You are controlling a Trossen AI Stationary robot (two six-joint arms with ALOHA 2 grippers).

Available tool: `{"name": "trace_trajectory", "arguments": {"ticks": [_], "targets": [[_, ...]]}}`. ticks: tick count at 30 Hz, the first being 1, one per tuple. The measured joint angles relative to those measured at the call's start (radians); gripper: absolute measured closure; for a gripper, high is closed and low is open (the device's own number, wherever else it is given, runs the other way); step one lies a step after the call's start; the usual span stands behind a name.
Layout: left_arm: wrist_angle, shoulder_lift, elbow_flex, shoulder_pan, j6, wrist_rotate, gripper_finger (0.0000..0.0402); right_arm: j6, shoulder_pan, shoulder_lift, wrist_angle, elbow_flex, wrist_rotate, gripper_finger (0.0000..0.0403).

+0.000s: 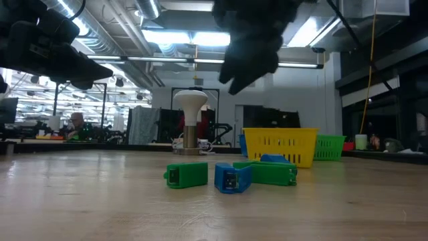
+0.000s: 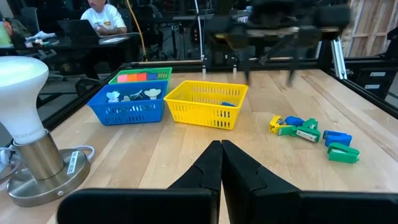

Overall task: Pick and place Stapler, Stapler remover, tape
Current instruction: Put the green stapler into the yellow bin

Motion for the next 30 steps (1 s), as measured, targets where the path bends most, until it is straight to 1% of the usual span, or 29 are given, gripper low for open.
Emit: {"name": "trace_trajectory", "arguments": {"ticks": [3, 7, 14, 17, 21, 24, 28, 30], "targets": [[0.000, 0.000, 0.000, 0.000, 0.000, 0.000, 0.0400, -0.004, 0.028, 0.060, -0.043, 0.075, -0.069, 0.0126], [0.000, 0.000, 0.000, 0.000, 0.000, 0.000, 0.0400, -0.028, 0.072, 0.117, -0.096, 0.149, -0.132, 0.0126], [0.000, 0.000, 0.000, 0.000, 0.000, 0.000, 0.0400, -0.034, 0.126, 0.174, -0.107, 0.167, -0.182, 0.0126], [0.000, 0.000, 0.000, 0.000, 0.000, 0.000, 0.0400, -0.115, 0.143, 0.202, -0.072, 0.167, -0.182, 0.0126], [0.000, 0.000, 0.000, 0.000, 0.000, 0.000, 0.0400, -0.283, 0.157, 0.239, 0.029, 0.167, -0.182, 0.0126], [0.000, 0.000, 0.000, 0.000, 0.000, 0.000, 0.0400, -0.379, 0.157, 0.270, 0.099, 0.167, -0.182, 0.0126], [0.000, 0.000, 0.000, 0.000, 0.000, 0.000, 0.0400, -0.492, 0.155, 0.306, 0.139, 0.167, -0.175, 0.0126], [0.000, 0.000, 0.000, 0.000, 0.000, 0.000, 0.0400, -0.534, 0.155, 0.319, 0.141, 0.167, -0.153, 0.0126]]}}
